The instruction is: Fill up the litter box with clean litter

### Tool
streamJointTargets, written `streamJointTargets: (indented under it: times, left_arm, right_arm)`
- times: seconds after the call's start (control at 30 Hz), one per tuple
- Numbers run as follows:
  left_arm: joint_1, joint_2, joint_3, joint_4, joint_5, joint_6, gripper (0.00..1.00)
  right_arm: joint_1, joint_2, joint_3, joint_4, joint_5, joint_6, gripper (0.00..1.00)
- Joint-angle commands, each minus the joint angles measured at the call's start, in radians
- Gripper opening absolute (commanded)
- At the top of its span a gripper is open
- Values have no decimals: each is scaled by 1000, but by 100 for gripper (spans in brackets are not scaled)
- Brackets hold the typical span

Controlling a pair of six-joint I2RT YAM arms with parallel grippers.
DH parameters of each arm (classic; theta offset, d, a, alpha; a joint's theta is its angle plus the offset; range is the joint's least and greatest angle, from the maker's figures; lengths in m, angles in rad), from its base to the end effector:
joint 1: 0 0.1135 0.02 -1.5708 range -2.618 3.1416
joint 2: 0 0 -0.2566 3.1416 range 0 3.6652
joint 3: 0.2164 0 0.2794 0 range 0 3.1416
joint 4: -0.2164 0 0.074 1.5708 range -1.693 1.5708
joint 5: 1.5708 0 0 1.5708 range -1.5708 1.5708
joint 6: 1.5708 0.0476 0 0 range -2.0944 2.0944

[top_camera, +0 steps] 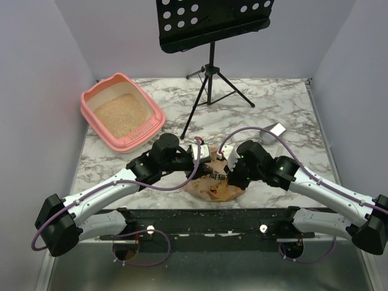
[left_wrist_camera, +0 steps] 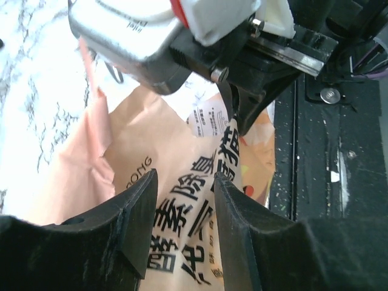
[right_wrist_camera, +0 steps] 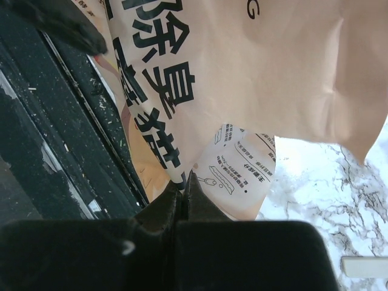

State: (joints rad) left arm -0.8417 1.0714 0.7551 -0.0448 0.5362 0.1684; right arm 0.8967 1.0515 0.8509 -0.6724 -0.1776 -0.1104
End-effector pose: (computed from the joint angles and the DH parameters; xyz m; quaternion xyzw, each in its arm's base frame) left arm 0.1702 -0.2270 0.2703 0.5156 0.6213 -0.3868 0.4456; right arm 0.1493 0.2003 0.2481 -0.4782 0.8052 0.2074 0.2826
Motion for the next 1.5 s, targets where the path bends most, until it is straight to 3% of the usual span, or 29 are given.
streamJointTargets:
  times: [0.0,0.33,0.53,0.87,1.0,1.13,1.23,1.33,1.47]
  left_arm:
    - [-20,56,7,120,13,79,50]
    - [-51,102,-34,66,70,63,50]
    - [-62,81,-120,16,1,95,50]
    - [-25,96,-106,-147,-134,194,49]
    - [24,61,-103,-182,-159,201,37]
    - [35,58,-99,-217,-160,203,12]
    - [35,65,-94,-236,-145,201,0]
    - [36,74,-68,-273,-148,210,0]
    - [38,62,22,-337,-266,209,0]
  right_arm:
    - [-4,-27,-12,80,-54,31,1]
    - [-16,-38,-15,82,-34,49,1]
    - [-25,-47,-15,82,-29,54,1]
    - [-31,-73,-16,59,1,55,1]
    - [-31,-74,-13,54,0,48,1]
    - [-31,-73,-12,43,10,44,1]
    - [-31,-82,-13,43,13,46,1]
    - [-31,-88,-16,45,32,51,0]
    - [-31,-52,3,72,104,45,1]
